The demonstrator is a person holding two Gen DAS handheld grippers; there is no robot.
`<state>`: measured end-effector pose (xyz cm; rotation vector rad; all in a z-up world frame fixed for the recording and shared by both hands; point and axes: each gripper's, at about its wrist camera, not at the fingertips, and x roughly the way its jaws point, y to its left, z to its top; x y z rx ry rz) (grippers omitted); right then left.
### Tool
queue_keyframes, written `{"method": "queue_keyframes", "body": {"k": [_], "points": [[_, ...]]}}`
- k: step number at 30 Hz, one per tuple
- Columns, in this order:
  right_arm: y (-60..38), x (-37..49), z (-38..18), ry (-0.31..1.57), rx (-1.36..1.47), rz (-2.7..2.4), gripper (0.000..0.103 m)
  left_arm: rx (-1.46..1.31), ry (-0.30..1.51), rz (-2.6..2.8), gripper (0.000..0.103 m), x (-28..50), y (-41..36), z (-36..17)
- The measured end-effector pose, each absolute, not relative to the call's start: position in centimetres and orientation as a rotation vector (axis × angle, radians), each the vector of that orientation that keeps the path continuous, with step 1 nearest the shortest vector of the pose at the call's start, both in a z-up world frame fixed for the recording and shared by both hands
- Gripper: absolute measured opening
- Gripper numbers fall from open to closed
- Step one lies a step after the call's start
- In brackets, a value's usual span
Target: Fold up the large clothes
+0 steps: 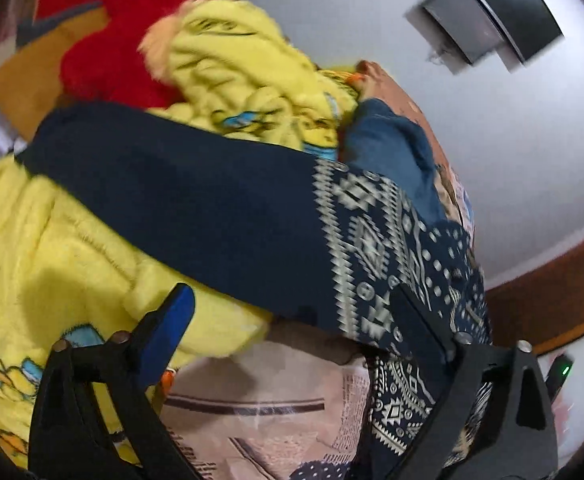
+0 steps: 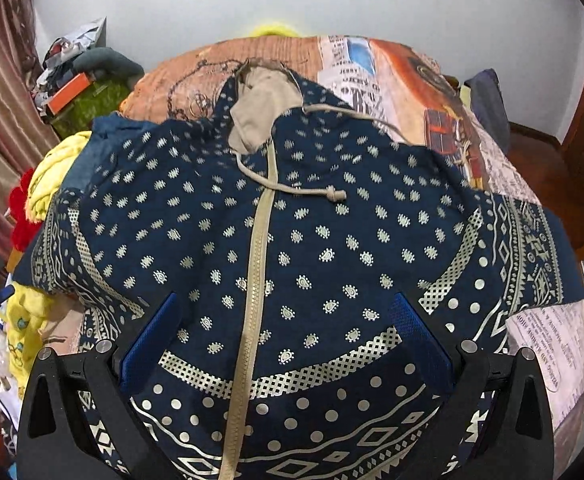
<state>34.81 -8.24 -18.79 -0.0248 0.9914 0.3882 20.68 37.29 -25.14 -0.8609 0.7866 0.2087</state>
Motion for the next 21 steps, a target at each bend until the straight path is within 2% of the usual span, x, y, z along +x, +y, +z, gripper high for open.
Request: {"method": "queue_keyframes", "body": {"k": [4, 10, 13, 15, 17, 21], "points": [[-8.5, 35.3, -19.3, 1.011, -0.008, 0.385, 0.103, -0.928, 0.782, 0.252, 0.088, 20.6, 39.8, -26.8], [-8.9, 35.7, -19.8, 1.03, 0.017, 0.379, 0.103, -1.016, 0.775, 0.304, 0.072, 21.1, 42.9, -29.1], [-9.0, 35.7, -19.9, 1.035, 0.021, 0.377, 0.103, -1.067, 0.761, 0.327, 0.07, 21.4, 44.4, -29.7], [-9.0, 35.8, -19.8, 1.032, 0.022, 0.375, 0.103, -1.035, 0.761, 0.367, 0.068, 21.6, 44.9, -29.2], [-9.0, 35.7, -19.6, 1.026, 0.021, 0.374, 0.103, -0.983, 0.771, 0.416, 0.059, 22.0, 45.2, -28.6], [-9.0, 35.5, -18.9, 1.004, 0.008, 0.369, 0.103, -0.835, 0.754, 0.549, 0.054, 22.7, 46.2, -26.6]]}}
